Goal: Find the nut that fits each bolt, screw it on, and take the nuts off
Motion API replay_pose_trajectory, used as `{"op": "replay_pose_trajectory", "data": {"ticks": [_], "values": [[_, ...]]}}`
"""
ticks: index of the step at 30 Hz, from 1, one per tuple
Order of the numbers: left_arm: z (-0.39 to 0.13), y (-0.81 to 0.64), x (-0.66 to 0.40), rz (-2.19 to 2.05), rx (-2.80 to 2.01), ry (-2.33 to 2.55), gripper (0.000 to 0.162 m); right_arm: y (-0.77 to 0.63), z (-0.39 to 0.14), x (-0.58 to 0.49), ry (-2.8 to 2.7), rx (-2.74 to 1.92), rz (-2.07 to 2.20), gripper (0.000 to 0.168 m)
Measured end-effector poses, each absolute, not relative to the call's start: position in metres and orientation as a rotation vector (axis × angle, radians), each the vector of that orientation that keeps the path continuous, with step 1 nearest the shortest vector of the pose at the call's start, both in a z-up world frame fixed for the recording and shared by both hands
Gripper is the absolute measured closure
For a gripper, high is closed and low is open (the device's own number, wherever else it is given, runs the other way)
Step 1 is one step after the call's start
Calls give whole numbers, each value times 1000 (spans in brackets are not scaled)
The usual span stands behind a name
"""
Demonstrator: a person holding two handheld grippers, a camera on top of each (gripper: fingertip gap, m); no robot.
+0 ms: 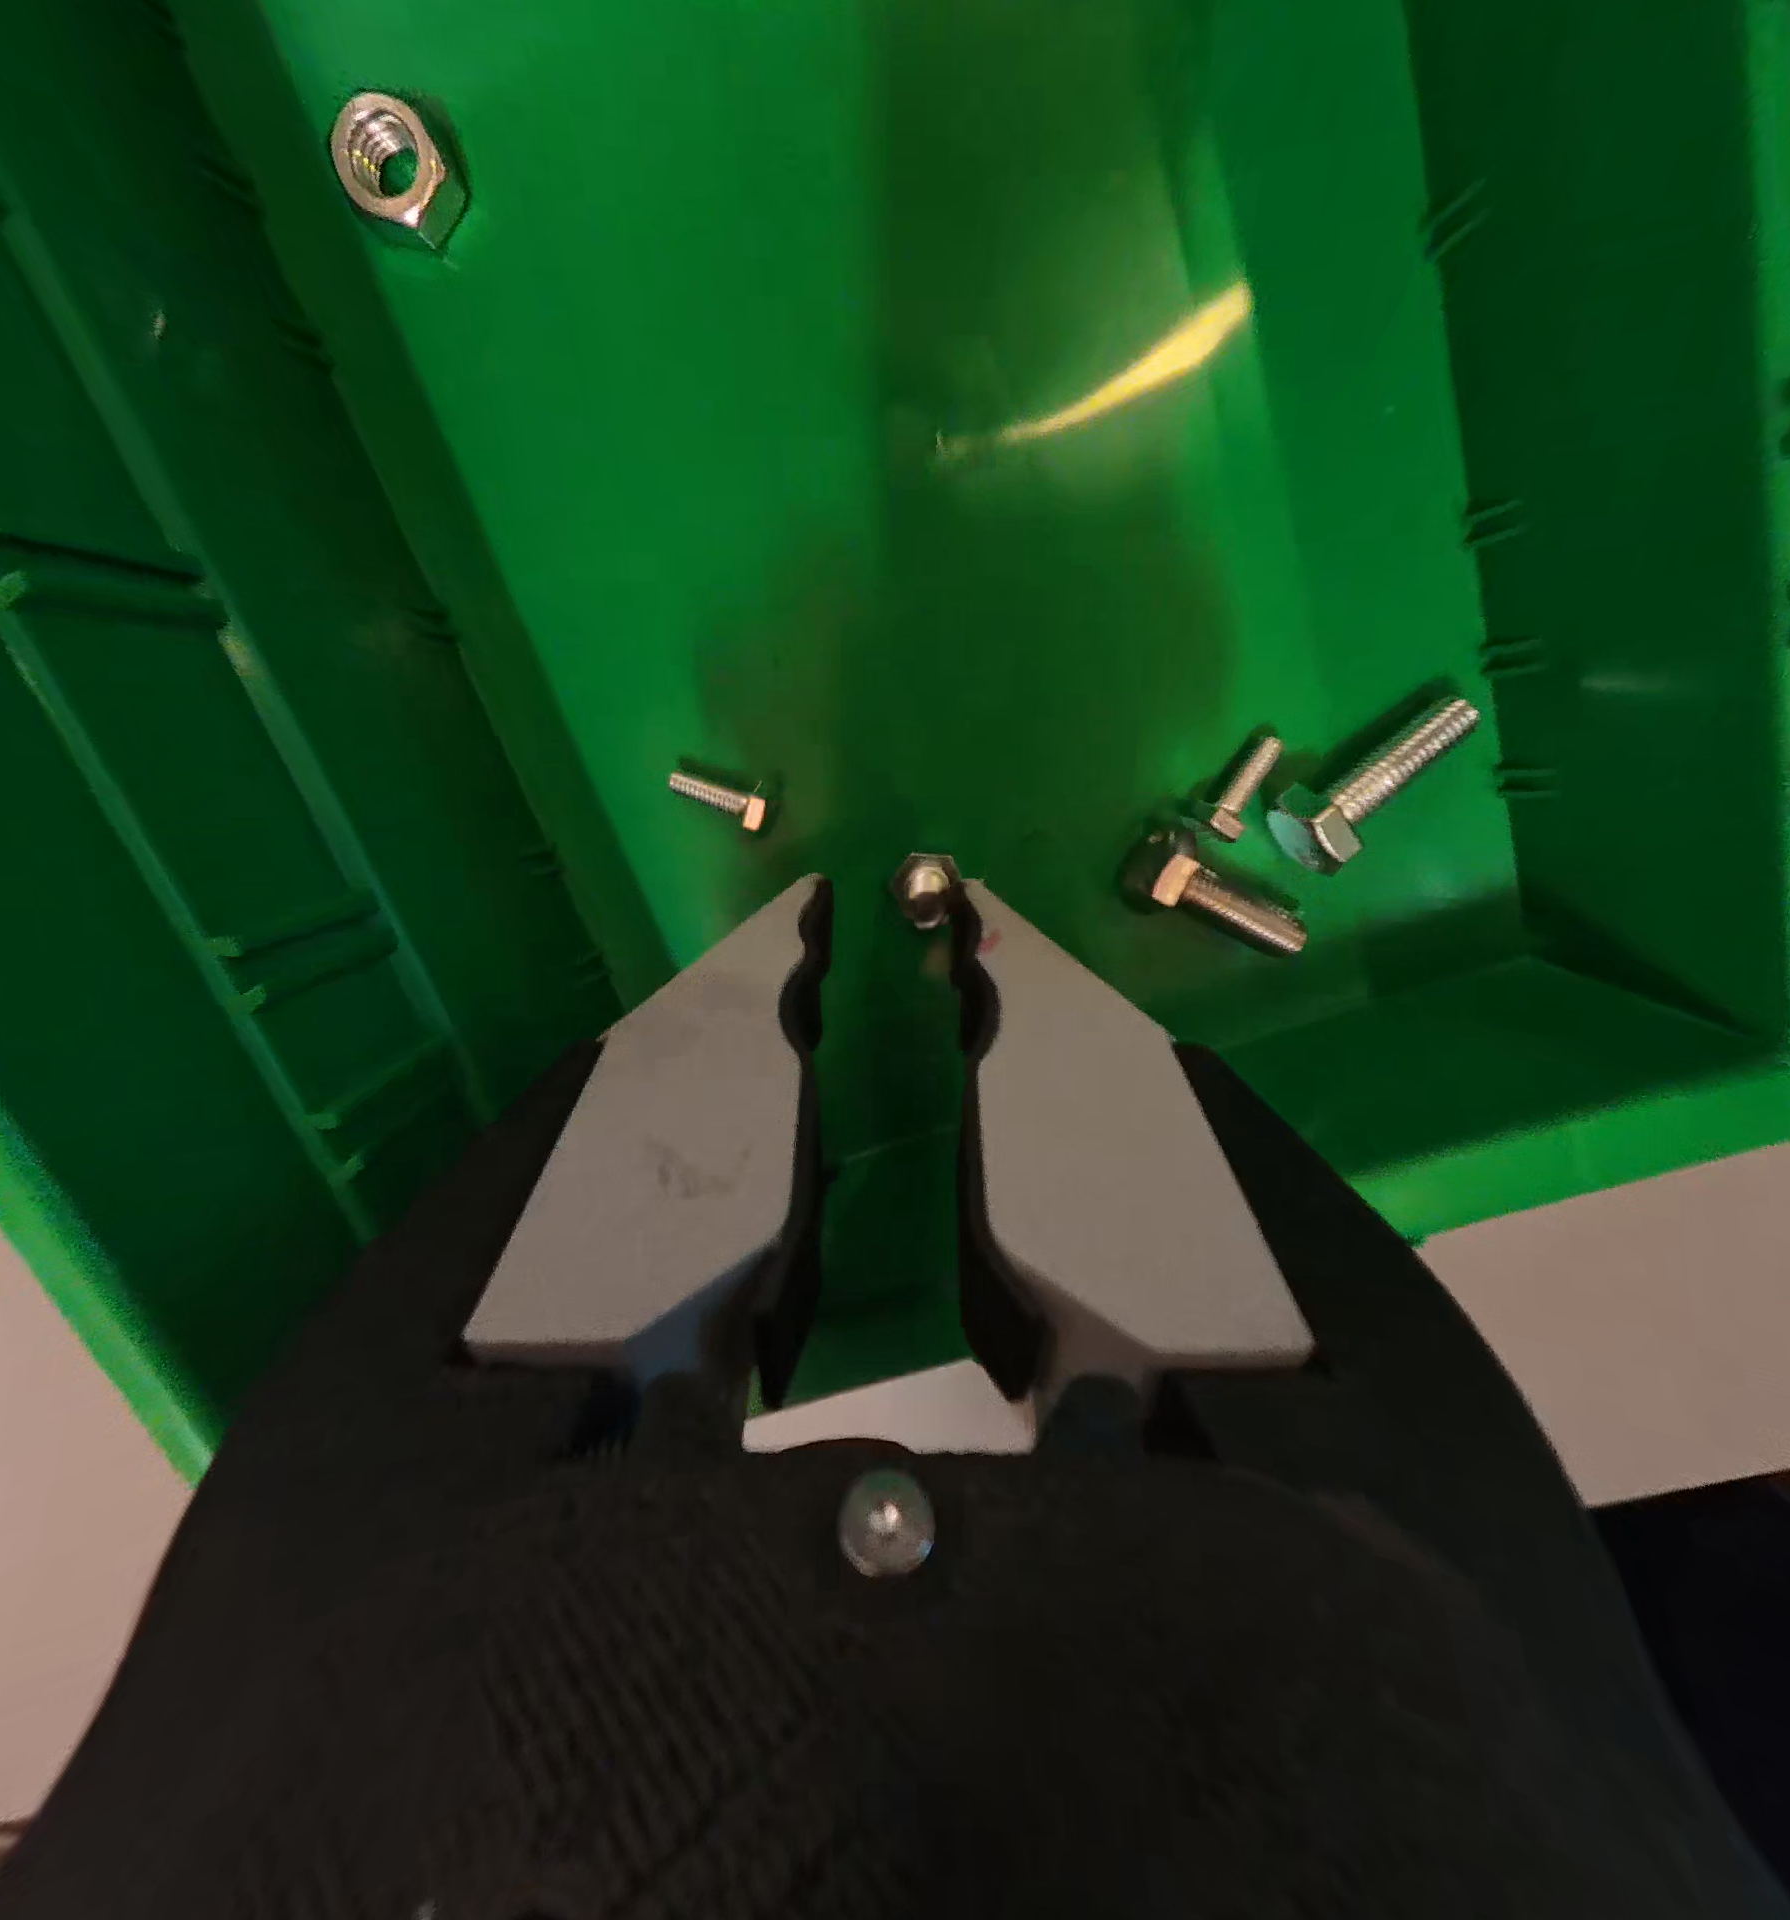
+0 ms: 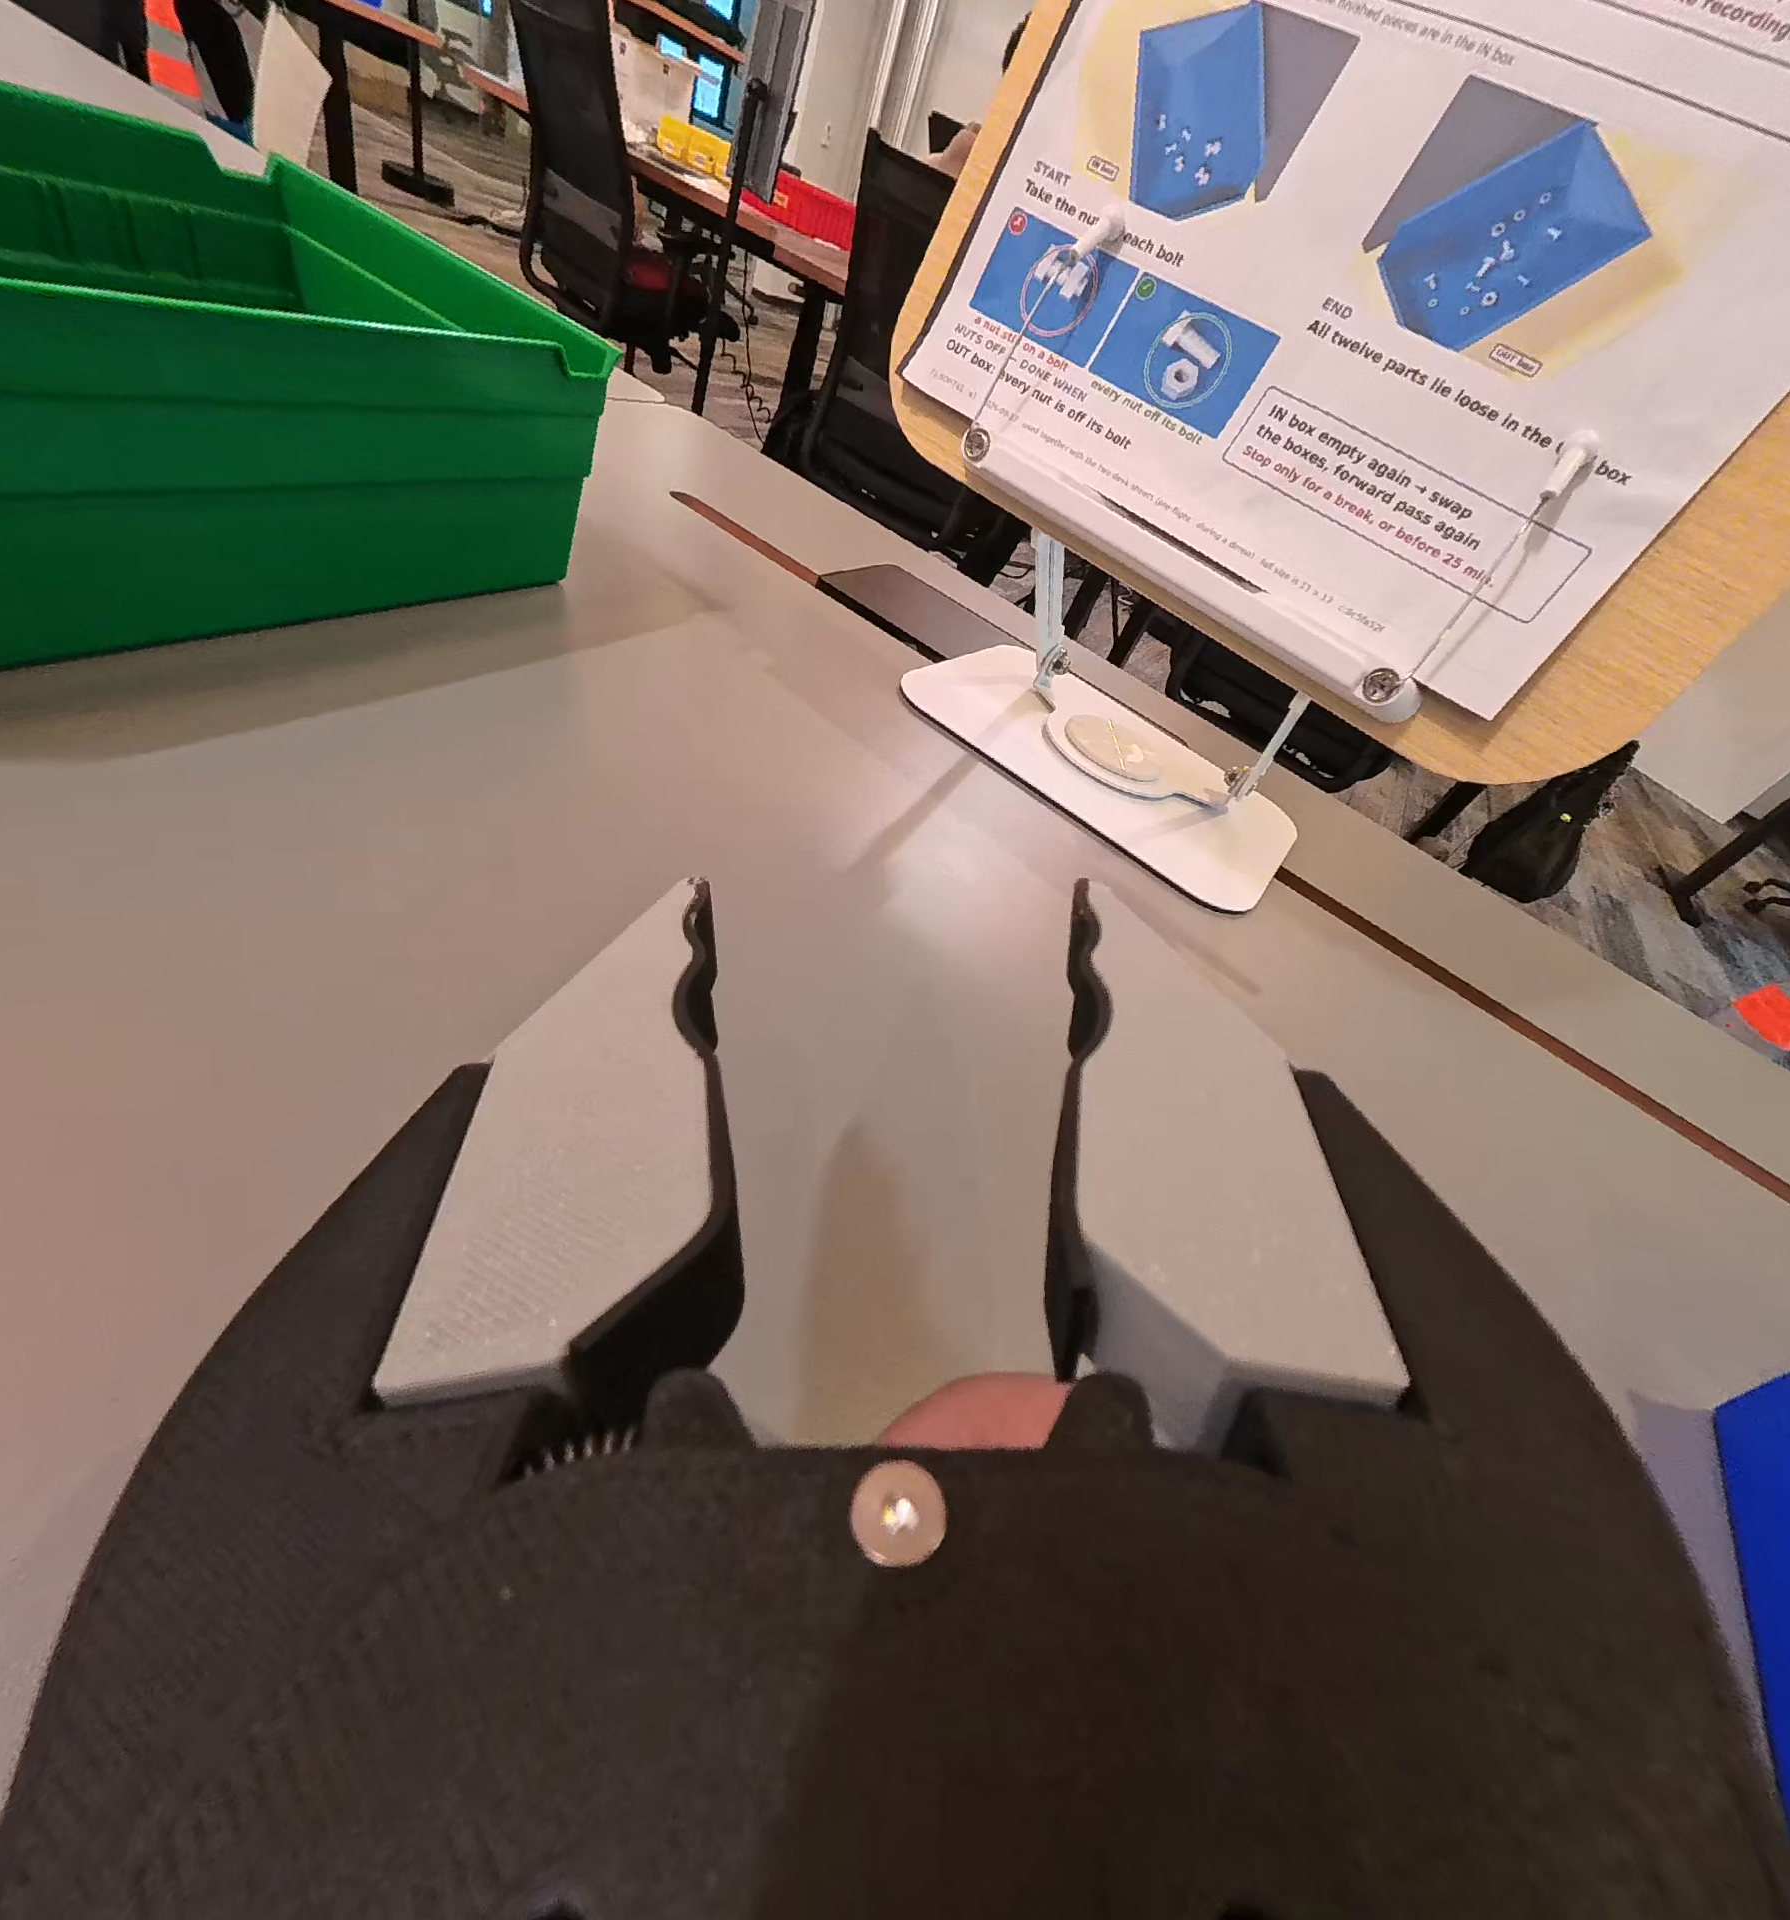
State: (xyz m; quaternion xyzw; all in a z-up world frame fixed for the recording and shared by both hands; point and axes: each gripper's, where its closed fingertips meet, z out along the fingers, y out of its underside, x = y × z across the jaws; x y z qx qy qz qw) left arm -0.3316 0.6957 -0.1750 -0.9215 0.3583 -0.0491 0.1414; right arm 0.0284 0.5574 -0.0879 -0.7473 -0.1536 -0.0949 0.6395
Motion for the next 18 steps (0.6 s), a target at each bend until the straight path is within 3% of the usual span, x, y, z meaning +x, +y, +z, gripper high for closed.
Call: {"op": "replay_pose_trajectory", "data": {"ticks": [2,8,18], "values": [[-178,694,-332,-96,-2677,1091,156,557,-87,29,-347,-1703,-217,103],[-162,698,-325,-22,-2609,1133,156,556,-85,29,-347,-1696,-217,103],[-71,653,-231,-183,-2266,1337,157,557,-87,31,-345,-1709,-224,103]]}}
